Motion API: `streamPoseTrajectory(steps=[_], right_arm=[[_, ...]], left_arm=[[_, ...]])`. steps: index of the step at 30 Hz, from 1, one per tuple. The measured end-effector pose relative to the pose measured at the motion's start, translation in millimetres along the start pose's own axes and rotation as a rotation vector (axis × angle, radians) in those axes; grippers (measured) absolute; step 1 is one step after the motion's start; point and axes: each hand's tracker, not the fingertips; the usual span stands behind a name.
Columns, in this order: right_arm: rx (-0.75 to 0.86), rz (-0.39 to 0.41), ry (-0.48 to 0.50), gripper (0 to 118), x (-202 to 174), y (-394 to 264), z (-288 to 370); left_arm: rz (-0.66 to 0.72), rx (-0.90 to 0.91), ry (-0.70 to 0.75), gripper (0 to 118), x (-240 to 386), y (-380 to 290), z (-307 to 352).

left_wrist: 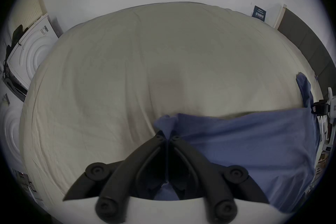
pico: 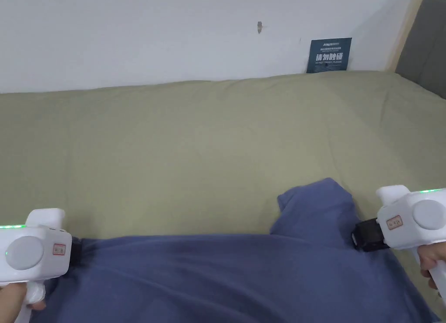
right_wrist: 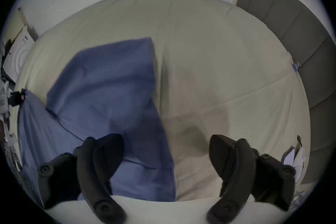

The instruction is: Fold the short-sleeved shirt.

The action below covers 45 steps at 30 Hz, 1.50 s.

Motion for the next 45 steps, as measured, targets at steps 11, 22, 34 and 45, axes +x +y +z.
streamPoseTrajectory(steps=[11,22,34,45], right_arm=[[0.233,-0.023,0.084,0,-3,4,127],[0.552,0.046,0.130,0,-26,18,340],[0.710,0.017,0.101,0,-35,62,442],[0.776,0.037,0.019,0,-48,135,446]], left_arm=[[0.049,0.126,-0.038,2,-40,-9,122],[0.098,0.429,0.010,2,-77,3,326],[0.115,0.603,0.055,2,-80,46,432],[0.122,0.632,0.116,2,-72,126,425]])
